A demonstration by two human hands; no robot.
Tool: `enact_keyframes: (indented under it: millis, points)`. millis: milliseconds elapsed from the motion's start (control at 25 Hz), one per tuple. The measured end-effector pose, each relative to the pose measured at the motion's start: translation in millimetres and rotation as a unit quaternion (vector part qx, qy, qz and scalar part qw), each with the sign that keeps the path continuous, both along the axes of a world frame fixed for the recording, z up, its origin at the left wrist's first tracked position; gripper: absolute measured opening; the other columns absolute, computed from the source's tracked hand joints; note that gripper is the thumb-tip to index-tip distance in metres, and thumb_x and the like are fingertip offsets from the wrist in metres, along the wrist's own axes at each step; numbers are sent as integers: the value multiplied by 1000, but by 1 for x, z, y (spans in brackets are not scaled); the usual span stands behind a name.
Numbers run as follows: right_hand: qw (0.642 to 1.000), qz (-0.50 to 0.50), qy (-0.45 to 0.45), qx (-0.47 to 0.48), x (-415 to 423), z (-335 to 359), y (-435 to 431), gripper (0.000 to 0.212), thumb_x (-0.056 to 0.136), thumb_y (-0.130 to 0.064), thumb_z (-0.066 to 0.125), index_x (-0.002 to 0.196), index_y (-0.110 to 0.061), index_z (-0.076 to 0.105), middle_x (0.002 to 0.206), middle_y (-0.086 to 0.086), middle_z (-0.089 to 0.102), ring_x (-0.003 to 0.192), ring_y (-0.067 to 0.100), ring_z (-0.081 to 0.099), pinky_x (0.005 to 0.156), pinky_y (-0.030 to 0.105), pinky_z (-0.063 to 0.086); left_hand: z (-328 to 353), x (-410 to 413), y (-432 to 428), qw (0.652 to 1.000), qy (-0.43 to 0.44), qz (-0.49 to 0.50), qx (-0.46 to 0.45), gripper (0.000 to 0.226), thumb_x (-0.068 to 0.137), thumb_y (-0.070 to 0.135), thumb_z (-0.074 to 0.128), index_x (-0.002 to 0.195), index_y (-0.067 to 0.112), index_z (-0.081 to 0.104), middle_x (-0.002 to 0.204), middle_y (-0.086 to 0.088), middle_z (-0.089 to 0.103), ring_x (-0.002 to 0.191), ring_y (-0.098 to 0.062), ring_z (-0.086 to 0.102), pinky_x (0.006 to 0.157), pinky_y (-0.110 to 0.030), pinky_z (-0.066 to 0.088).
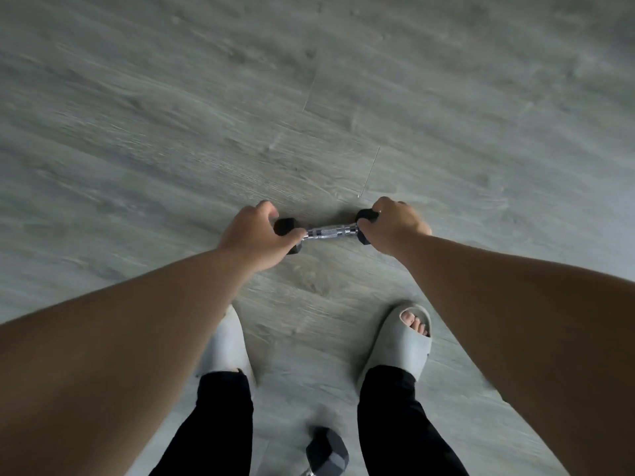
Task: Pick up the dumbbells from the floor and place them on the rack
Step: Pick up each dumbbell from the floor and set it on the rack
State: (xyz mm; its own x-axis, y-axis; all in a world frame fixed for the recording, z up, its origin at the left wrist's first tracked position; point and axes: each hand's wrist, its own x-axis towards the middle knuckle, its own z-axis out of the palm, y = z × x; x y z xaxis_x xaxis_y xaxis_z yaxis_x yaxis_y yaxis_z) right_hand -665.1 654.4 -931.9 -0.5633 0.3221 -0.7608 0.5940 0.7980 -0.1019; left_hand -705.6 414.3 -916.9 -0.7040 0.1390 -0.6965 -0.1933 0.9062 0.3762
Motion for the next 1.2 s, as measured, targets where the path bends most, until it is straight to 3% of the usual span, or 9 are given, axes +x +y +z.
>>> enact_keyframes:
  millis: [120, 240, 440, 600, 720, 800, 880, 1080, 1200]
  points:
    - [999, -38, 0, 3, -1, -56, 0, 52, 92, -48, 58, 137, -22, 53, 119, 9, 56, 92, 29, 60, 69, 37, 51, -59, 11, 14, 998, -4, 62, 23, 66, 73, 61, 78, 116, 14, 61, 99, -3, 63, 85, -21, 66, 65, -30, 51]
    - [998, -67, -4, -3, 0, -93, 2, 56, 94, -46, 60, 143, -21, 50, 128, 13, 53, 90, 28, 53, 65, 33, 41, -103, 15, 25, 992, -31, 124, 16, 69, 74, 54, 82, 124, 13, 60, 114, -9, 63, 98, -26, 66, 75, -35, 55]
    - [997, -61, -15, -36, -2, -104, 9, 46, 98, -38, 59, 139, -17, 54, 124, 16, 57, 88, 28, 53, 61, 30, 39, -125, 10, 20, 987, -55, 148, 13, 39, 73, 32, 87, 102, 16, 66, 99, -6, 69, 81, -21, 66, 53, -23, 45]
    - [995, -79, -8, -56, -14, -77, 10, 36, 97, -34, 59, 128, -17, 60, 113, 12, 63, 79, 25, 57, 49, 25, 33, -93, -15, 17, 992, -46, 120, 8, 42, 68, 33, 89, 99, 15, 68, 94, -6, 70, 84, -23, 66, 65, -30, 50]
    - [989, -127, 18, -70, -37, -29, 10, 31, 95, -33, 59, 122, -19, 63, 111, 12, 64, 64, 15, 52, 46, 24, 32, -34, -55, 18, 994, -13, 104, 4, 37, 64, 33, 90, 92, 21, 68, 85, 1, 69, 81, -20, 67, 58, -22, 46]
    - [982, -169, 38, -78, -59, 11, 10, 39, 94, -34, 60, 131, -20, 61, 115, 10, 63, 62, 11, 51, 46, 23, 33, 12, -86, 22, 995, 12, 102, 8, 37, 62, 31, 91, 89, 22, 68, 81, 5, 68, 78, -18, 67, 53, -17, 43]
    - [971, -209, 67, -98, -89, 69, 15, 46, 93, -32, 61, 137, -20, 59, 118, 11, 62, 63, 15, 55, 47, 22, 35, 76, -125, 30, 994, 45, 99, 10, 45, 60, 31, 91, 97, 21, 67, 89, 3, 67, 80, -19, 63, 62, -23, 44]
    - [936, -286, 158, -133, -160, 261, 44, 42, 90, -32, 65, 131, -19, 63, 119, 13, 69, 96, 33, 64, 71, 31, 53, 289, -226, 72, 988, 134, 75, 22, 50, 53, 33, 92, 95, 28, 65, 93, 7, 66, 81, -17, 63, 64, -25, 46]
    - [906, -337, 206, -154, -191, 377, 64, 48, 91, -33, 67, 136, -17, 61, 123, 12, 69, 113, 33, 63, 77, 30, 50, 422, -276, 107, 982, 182, 35, 36, 53, 50, 32, 93, 97, 28, 68, 96, 3, 70, 83, -18, 64, 70, -28, 52]
